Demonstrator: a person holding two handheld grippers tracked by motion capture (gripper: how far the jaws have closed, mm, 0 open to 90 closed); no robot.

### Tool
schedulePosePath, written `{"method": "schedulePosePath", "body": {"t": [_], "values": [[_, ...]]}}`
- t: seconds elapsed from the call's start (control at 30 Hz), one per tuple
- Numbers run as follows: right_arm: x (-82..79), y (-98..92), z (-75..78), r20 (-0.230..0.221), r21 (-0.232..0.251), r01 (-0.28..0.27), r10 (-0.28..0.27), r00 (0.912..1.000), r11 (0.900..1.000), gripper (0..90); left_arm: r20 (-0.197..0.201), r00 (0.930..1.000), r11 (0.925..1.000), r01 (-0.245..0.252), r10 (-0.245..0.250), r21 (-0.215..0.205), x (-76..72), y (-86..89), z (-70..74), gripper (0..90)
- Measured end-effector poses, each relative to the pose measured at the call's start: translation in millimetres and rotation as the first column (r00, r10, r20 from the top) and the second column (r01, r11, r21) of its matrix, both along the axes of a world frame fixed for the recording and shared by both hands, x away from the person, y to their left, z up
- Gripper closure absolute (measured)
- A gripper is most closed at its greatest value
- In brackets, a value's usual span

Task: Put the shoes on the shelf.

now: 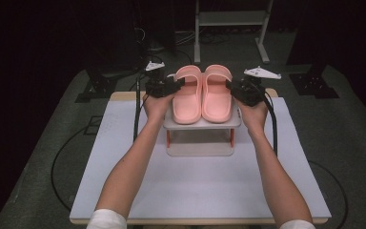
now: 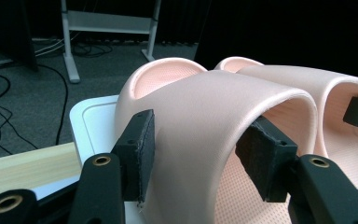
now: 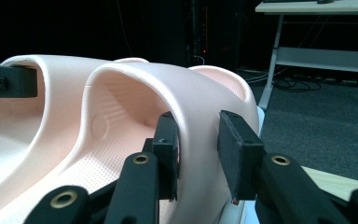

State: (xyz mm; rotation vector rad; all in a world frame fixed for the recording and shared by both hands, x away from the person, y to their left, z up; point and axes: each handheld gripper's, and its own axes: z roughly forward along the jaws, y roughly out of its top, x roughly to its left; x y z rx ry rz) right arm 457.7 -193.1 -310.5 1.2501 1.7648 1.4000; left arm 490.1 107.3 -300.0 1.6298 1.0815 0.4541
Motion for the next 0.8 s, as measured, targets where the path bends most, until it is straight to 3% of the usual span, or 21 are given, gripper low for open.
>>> {"method": "schedulePosePath", "body": {"t": [0.43, 0.8], "values": [[-5.5, -7.6, -3.4, -0.003, 0.019, -0.014, 0.015, 0.9999, 1.0, 62.1, 0.013, 0.9999, 0.9998, 0.004, -0.005, 0.018, -8.2, 2.9, 5.7, 42.6], [-17.7, -14.4, 0.8, 0.01, 0.022, -0.03, 0.03, 0.9995, 0.999, 58.4, 0.028, 0.9995, 0.9999, 0.015, -0.015, 0.002, -19.5, 8.7, 6.3, 41.5]]}}
